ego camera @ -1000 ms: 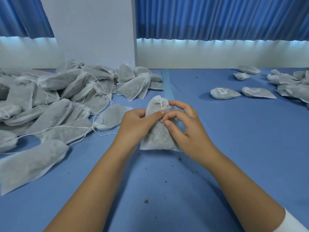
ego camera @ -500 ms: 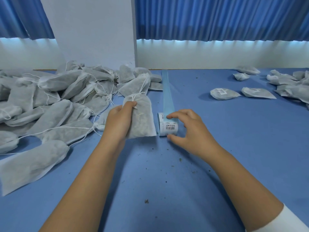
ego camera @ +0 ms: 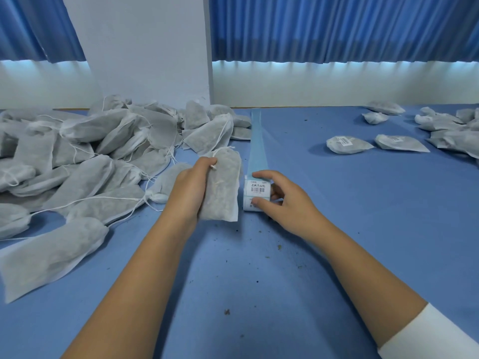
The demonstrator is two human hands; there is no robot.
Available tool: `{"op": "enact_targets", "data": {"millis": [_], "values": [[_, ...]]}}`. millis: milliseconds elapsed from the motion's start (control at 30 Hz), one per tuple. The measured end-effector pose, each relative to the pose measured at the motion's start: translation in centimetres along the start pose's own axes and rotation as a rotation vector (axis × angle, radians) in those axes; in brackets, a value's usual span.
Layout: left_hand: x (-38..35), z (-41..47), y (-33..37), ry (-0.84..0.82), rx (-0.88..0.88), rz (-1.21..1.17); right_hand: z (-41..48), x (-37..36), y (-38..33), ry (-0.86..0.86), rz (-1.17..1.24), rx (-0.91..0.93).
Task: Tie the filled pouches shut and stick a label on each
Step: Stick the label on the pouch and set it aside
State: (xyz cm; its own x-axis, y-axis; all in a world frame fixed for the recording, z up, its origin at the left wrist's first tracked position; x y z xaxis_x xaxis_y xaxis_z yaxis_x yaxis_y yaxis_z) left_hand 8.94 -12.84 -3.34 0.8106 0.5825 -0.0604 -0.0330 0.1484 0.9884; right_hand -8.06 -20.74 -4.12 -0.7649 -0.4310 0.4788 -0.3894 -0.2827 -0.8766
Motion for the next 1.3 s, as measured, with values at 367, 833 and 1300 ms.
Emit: {"op": "enact_targets", "data": {"millis": [367, 833, 1300], "values": [[-2.1, -1.0, 0.4, -0.193, -0.001, 0.092, -1.1, 0.2, -0.3, -0.161, -0.004, 0.001], [-1.8, -1.1, 0.4, -0.185, 0.029, 0.12, -1.5, 3.0, -1.5, 0.218, -0.231, 0.145], [-1.9, -1.1, 0.3, -0.183, 0.026, 0.159, -2.1, 2.9, -2.2, 0.285, -0.349, 0.174]]}}
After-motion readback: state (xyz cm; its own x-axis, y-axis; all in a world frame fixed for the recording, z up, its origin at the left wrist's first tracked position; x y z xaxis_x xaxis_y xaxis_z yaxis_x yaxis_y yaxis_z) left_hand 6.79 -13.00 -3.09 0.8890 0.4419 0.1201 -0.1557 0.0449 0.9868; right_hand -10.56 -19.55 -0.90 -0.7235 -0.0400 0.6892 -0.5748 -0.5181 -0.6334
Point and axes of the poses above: each hand's wrist, its own z-axis towards the middle knuckle, its own x-axis out of the back of the hand, y = z × x, the point moved 7 cm from there along z, towards the middle knuckle, and after that the axes turned 14 degrees about -x, right-handed, at the moved point
